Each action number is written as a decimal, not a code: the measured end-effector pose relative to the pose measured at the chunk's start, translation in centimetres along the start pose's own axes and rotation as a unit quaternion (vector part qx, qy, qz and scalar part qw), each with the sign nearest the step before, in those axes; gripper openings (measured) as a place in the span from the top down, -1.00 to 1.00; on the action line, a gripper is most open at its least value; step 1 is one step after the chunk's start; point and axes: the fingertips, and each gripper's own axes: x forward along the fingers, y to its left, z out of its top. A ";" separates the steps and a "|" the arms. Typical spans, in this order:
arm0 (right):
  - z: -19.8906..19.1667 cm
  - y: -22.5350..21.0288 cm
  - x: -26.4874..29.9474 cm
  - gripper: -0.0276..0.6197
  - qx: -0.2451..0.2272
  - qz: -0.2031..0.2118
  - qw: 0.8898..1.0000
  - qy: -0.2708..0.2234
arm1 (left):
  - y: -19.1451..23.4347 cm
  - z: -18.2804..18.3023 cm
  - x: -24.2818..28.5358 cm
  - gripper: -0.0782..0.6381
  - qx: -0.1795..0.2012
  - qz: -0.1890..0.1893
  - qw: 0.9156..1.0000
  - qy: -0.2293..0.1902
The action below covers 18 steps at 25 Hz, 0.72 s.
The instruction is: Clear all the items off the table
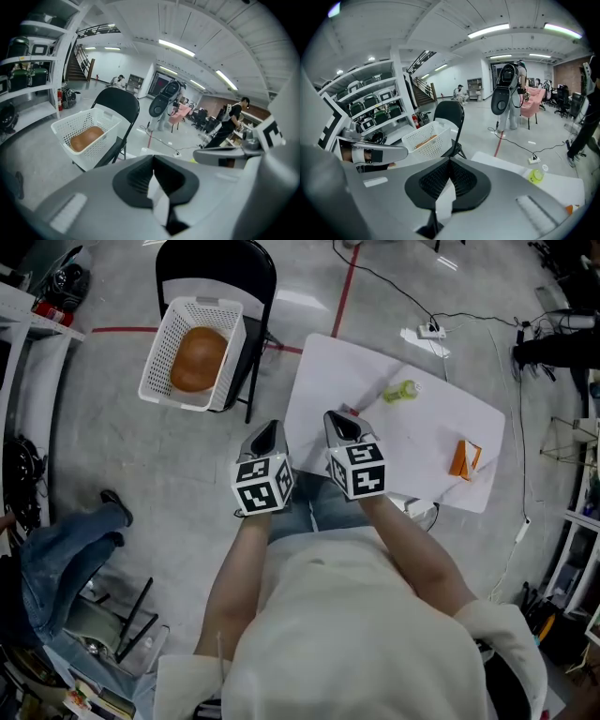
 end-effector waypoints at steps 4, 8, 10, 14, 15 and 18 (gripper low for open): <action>-1.8 -3.4 -0.2 0.92 0.009 -0.011 1.000 0.015 | -1.4 -1.5 2.0 0.76 -0.002 0.005 1.000 0.017; -4.2 -6.5 -0.2 0.92 0.023 -0.015 0.999 0.031 | -2.7 -3.2 4.0 0.76 -0.003 0.008 0.999 0.031; -5.4 -8.1 0.2 0.92 0.031 -0.017 0.999 0.041 | -3.3 -4.1 5.2 0.76 -0.004 0.010 0.999 0.037; -8.2 -10.7 1.2 0.92 0.034 -0.018 0.997 0.063 | -4.1 -6.1 7.4 0.76 -0.007 0.017 0.999 0.047; -8.8 -11.3 1.5 0.92 0.033 -0.018 0.997 0.069 | -4.2 -6.6 7.9 0.76 -0.009 0.018 0.999 0.049; -10.8 -13.1 2.3 0.92 0.026 -0.020 0.996 0.086 | -4.5 -7.9 9.5 0.76 -0.018 0.022 0.998 0.051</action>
